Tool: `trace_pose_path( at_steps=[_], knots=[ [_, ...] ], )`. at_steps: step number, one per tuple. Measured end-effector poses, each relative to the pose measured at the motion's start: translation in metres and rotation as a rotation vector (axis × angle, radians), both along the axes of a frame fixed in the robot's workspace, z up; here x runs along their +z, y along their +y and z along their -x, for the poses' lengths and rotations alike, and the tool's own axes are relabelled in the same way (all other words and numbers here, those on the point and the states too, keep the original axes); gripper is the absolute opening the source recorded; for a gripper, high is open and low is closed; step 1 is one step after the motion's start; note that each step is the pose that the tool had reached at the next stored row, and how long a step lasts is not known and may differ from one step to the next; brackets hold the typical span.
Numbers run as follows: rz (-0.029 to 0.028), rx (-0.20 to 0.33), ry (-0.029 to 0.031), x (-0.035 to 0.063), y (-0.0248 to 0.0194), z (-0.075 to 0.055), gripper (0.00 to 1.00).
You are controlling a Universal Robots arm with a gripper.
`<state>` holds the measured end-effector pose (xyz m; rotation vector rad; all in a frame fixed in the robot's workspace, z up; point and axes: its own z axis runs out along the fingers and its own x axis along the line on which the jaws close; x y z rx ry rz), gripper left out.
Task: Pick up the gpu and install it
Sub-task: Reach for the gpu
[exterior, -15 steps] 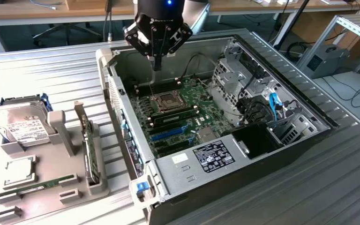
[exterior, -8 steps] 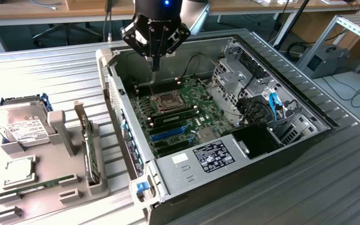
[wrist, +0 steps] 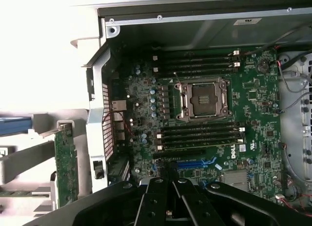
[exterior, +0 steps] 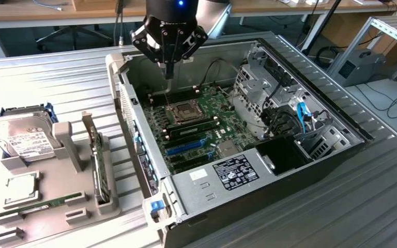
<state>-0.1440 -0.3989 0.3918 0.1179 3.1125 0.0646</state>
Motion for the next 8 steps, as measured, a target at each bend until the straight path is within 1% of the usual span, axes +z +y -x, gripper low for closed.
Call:
trace_pose_path(
  at_steps=[8],
  knots=[
    [-0.0001, 0.0, -0.0001, -0.0006, 0.0, 0.0039, 0.11]
  ],
)
